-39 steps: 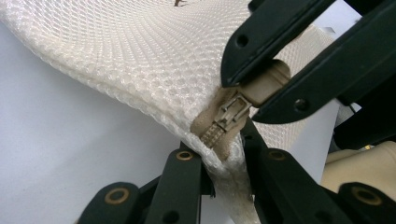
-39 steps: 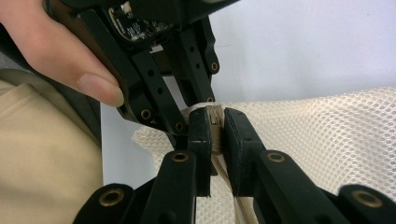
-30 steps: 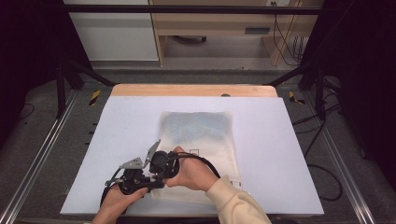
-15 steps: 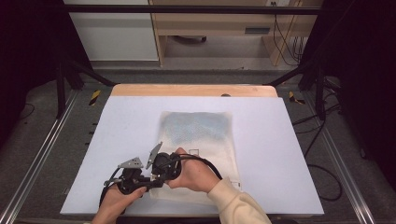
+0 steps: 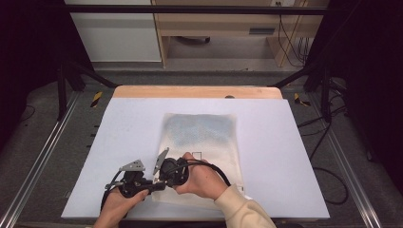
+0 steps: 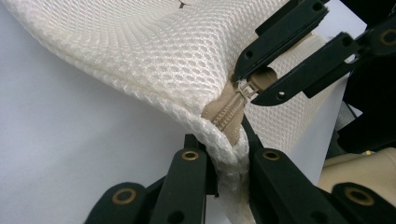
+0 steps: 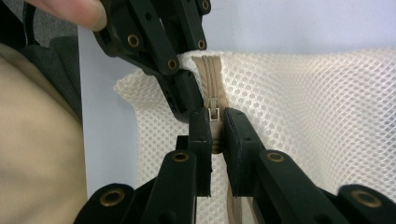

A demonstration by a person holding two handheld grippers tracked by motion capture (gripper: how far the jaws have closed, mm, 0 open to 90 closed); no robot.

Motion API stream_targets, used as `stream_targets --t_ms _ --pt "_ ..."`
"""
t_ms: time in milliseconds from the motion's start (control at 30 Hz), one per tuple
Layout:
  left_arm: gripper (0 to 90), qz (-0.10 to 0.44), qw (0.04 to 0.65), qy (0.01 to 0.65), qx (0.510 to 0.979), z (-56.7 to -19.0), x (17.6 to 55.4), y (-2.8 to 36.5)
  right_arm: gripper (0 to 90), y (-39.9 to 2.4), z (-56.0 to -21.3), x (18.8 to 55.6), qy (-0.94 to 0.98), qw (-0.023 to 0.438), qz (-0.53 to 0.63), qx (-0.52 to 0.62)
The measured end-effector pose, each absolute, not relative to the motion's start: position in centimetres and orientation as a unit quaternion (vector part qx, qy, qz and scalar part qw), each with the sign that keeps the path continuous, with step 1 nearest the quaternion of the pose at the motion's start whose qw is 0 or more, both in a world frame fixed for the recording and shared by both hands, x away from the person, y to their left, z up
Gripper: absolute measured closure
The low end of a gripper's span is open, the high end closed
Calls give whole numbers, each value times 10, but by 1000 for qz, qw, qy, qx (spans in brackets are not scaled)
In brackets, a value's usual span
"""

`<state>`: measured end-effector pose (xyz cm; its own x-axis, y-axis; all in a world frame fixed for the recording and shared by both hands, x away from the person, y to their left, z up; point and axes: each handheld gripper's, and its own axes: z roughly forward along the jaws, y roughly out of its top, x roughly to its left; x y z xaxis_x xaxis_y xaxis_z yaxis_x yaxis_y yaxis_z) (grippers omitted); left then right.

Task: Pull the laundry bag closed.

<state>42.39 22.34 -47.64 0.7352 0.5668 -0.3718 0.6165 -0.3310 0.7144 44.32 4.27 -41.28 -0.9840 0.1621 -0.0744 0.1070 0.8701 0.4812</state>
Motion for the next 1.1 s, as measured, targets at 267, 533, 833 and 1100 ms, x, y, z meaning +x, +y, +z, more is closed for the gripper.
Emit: stream_targets --t_ms 267,533,833,1100 --pt "854 -30 450 356 818 -477 423 222 819 27 -421 444 961 46 258 88" --pt "854 -27 446 354 822 -477 423 220 819 20 -426 444 960 52 262 88" --pt "854 -23 445 351 824 -475 422 219 819 16 -426 443 955 52 278 92" --pt "854 -23 444 347 825 -474 422 218 818 13 -427 444 954 51 281 96"
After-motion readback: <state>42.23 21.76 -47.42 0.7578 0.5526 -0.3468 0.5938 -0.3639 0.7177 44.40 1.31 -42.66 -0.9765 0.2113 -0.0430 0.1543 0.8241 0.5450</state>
